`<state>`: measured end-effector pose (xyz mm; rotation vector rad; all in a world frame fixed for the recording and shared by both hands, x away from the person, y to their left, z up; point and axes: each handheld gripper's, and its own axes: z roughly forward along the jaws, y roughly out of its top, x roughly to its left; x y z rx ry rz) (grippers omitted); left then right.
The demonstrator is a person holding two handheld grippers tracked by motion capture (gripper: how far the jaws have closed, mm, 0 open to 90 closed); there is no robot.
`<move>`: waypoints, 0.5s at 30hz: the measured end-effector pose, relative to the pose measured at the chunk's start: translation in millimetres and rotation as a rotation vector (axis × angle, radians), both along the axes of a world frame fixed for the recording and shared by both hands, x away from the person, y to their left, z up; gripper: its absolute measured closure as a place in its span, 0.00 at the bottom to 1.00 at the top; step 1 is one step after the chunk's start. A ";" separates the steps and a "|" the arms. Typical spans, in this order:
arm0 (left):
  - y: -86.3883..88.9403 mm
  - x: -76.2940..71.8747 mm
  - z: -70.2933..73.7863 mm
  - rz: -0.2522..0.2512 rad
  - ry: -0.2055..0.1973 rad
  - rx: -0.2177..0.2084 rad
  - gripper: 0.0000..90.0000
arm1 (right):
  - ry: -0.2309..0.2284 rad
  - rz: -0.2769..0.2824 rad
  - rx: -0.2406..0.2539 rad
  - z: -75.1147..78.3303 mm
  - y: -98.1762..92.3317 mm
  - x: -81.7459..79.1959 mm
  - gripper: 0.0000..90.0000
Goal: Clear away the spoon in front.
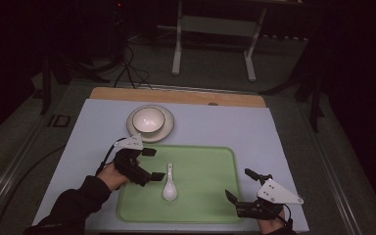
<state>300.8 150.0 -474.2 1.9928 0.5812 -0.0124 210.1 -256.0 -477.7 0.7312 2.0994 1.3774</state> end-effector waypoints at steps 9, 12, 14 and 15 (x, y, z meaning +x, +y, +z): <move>24.8 -21.1 -1.7 0.059 -0.018 0.038 0.00 | -0.005 0.000 -0.004 0.4 0.5 -0.5 0.11; 34.4 -26.3 -3.0 0.079 -0.016 0.032 0.00 | -0.007 0.000 -0.005 0.5 0.6 -0.6 0.11; 40.3 -29.3 -4.6 0.095 -0.022 0.030 0.00 | -0.005 0.000 -0.006 0.4 0.9 -0.6 0.11; 42.7 -30.6 -5.5 0.101 -0.018 0.029 0.00 | -0.006 -0.001 -0.007 0.5 1.0 -0.8 0.11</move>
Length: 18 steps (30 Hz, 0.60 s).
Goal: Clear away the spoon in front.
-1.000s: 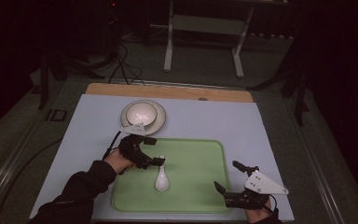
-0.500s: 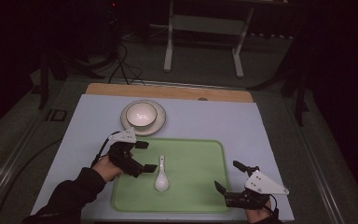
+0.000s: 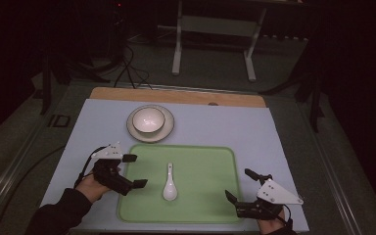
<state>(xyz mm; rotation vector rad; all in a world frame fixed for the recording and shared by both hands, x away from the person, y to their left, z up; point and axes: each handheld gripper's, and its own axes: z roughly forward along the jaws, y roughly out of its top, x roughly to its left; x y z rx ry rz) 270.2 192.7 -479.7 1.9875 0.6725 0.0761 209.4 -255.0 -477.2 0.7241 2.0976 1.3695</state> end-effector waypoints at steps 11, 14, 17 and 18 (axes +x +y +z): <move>11.7 -13.7 -8.4 0.006 -0.008 0.007 0.00 | -0.004 0.000 -0.001 0.2 0.2 -0.3 0.11; 15.3 -17.2 -12.6 0.006 -0.005 0.006 0.00 | -0.004 0.000 -0.003 0.2 0.4 -0.4 0.11; 18.9 -20.0 -16.6 0.015 -0.008 0.003 0.00 | -0.004 0.002 -0.003 0.1 0.8 -0.5 0.11; 19.9 -20.8 -18.1 0.019 -0.007 -0.001 0.00 | -0.004 0.001 -0.004 0.1 0.9 -0.5 0.11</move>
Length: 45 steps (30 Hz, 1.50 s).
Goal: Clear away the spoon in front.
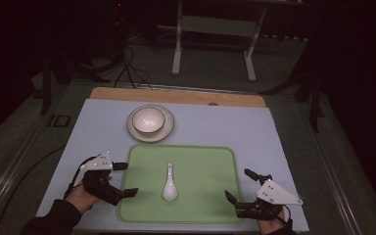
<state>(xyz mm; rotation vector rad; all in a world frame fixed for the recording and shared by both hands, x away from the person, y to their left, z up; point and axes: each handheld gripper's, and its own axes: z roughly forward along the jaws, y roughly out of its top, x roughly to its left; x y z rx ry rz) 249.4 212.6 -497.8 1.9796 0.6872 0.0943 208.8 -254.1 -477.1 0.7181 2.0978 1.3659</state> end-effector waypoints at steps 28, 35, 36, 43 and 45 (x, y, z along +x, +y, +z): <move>17.6 -8.2 -35.7 0.064 0.015 -0.100 0.00 | 0.015 -0.007 0.005 -3.2 -1.4 3.3 0.11; 18.0 -6.7 -36.9 0.071 -0.001 -0.095 0.00 | 0.041 -0.007 -0.011 -8.1 1.1 8.3 0.11; 18.0 -6.7 -36.9 0.071 -0.001 -0.095 0.00 | 0.041 -0.007 -0.011 -8.1 1.1 8.3 0.11; 14.0 -1.6 -39.1 0.068 -0.004 -0.083 0.00 | 0.045 -0.019 -0.012 -8.6 -1.1 9.3 0.11; 13.9 -0.8 -39.3 0.072 -0.006 -0.083 0.00 | 0.044 -0.015 -0.013 -8.7 -0.5 9.3 0.11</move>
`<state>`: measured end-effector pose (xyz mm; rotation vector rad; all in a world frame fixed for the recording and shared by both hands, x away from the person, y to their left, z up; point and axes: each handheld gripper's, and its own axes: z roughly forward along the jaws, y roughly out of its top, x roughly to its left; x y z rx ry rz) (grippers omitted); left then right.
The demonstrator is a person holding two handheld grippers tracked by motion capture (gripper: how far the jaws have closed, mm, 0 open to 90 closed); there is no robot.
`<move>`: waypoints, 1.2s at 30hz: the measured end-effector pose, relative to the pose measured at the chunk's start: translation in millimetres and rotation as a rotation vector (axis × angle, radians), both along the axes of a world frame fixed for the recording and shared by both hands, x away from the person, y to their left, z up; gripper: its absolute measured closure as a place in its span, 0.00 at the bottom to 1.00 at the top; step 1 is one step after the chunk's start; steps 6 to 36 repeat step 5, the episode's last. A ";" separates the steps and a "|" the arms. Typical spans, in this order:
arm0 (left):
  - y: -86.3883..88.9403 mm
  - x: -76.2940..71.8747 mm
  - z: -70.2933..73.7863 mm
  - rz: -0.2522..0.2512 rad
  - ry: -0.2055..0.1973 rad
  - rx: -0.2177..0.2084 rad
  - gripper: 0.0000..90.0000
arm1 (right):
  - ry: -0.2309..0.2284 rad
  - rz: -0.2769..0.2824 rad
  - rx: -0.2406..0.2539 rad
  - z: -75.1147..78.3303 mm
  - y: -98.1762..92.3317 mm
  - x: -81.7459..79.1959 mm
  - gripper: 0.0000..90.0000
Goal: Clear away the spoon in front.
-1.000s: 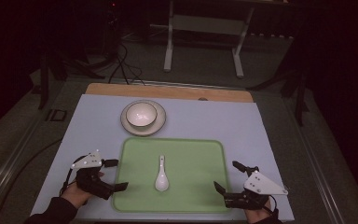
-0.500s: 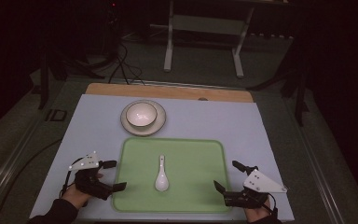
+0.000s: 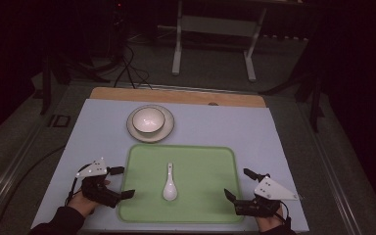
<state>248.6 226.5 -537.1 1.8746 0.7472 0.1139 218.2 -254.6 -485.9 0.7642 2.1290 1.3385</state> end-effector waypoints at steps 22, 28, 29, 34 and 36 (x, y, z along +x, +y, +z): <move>0.3 1.9 -1.1 0.006 0.007 0.005 0.00 | 0.002 -0.002 0.002 0.2 -0.6 -0.1 0.11; 0.3 1.9 -1.1 0.006 0.007 0.005 0.00 | 0.002 -0.002 0.002 0.2 -0.6 -0.1 0.11; 0.3 1.9 -1.1 0.006 0.007 0.005 0.00 | 0.002 -0.002 0.002 0.2 -0.6 -0.1 0.11; 0.3 1.9 -1.1 0.006 0.007 0.005 0.00 | 0.002 -0.002 0.002 0.2 -0.6 -0.1 0.11; 0.3 1.9 -1.1 0.006 0.007 0.005 0.00 | 0.002 -0.002 0.002 0.2 -0.6 -0.1 0.11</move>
